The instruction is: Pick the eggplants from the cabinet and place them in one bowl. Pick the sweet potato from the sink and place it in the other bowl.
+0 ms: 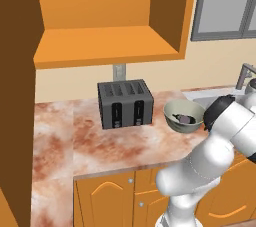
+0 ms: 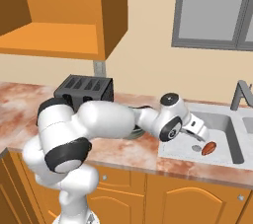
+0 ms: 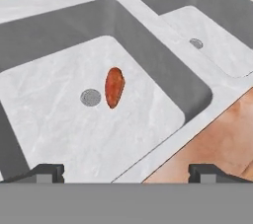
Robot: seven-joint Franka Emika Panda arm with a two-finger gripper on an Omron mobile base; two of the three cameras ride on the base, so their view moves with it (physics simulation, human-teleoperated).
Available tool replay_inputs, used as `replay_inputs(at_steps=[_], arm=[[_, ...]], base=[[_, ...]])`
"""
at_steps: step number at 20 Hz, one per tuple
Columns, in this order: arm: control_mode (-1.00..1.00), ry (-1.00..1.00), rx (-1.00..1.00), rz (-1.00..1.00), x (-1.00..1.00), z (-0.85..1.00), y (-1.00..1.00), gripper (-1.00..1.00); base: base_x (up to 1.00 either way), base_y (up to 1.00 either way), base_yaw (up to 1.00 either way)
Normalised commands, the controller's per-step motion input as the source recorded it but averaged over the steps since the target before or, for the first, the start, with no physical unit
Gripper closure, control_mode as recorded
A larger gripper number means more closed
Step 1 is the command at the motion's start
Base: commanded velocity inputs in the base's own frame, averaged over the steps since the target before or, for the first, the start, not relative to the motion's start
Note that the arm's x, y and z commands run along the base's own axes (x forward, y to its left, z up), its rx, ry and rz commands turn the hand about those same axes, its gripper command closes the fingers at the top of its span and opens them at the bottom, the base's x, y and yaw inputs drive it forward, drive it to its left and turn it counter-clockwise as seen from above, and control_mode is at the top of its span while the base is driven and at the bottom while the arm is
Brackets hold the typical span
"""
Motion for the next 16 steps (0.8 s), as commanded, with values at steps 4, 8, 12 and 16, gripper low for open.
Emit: replay_inputs(at_steps=[4,8,12,16], arm=[[-1.00,-0.08,0.07,0.00,0.20,-0.27,-0.29,-1.00],[-1.00,-0.11,0.05,0.00,0.16,-0.22,-0.28,-1.00],[-1.00,-0.02,0.01,0.00,0.01,-0.01,-0.06,-1.00],[-1.00,-0.02,0.00,0.00,0.00,0.00,-0.02,-1.00]], base=[[0.00,0.00,0.00],[0.00,0.00,0.00],[0.00,0.00,0.00],[0.00,0.00,0.00]])
